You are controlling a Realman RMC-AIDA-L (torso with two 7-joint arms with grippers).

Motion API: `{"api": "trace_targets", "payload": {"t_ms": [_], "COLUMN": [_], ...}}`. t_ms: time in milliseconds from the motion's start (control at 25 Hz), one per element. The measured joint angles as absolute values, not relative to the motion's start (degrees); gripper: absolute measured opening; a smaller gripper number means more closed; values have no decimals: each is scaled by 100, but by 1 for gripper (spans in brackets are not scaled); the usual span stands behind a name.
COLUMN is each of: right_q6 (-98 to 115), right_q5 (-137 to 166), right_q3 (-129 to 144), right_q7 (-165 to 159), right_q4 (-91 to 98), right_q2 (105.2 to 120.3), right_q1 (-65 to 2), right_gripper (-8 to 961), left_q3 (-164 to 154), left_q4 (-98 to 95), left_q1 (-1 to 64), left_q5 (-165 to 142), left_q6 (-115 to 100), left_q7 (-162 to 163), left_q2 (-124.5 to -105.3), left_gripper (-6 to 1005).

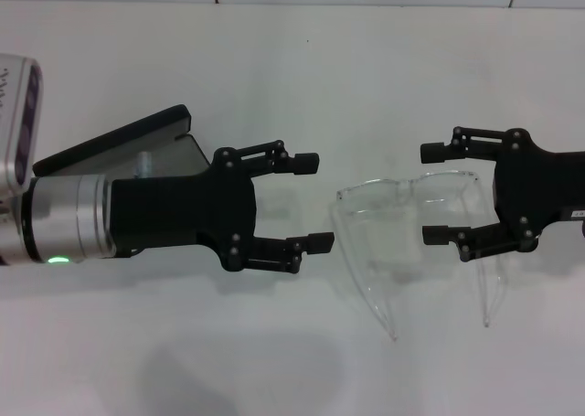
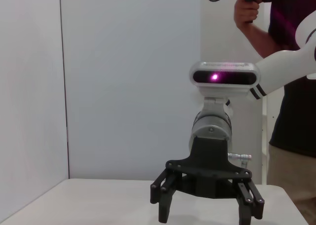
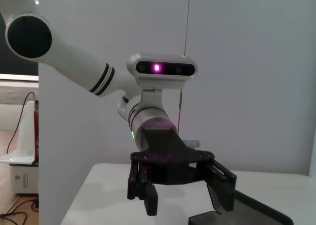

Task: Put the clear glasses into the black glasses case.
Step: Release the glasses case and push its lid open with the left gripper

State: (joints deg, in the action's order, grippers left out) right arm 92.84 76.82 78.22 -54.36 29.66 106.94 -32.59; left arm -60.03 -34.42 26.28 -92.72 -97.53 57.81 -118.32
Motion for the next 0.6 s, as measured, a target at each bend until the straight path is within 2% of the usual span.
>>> {"api": "trace_targets", "payload": {"t_ms": [320,600], "right_q6": [9237,9017], "right_q5": [7682,7703], "right_q3": [7822,7603], "right_q7": [-5443,-5448], "right_q4": [3080,3112], "right_q2": [10704,10796], "right_q1": [-3233,-3224], "right_gripper": [870,869], "left_q3": [-6003,-5087], "left_q4": [-3431,-3463], "left_q1": [2628,2639], "left_q5": [-9201,-9188], "left_q6": [-9756,-9690], "left_q7": [5774,6136], "left_q2": [-11820,-11869], "left_gripper": [854,838]}}
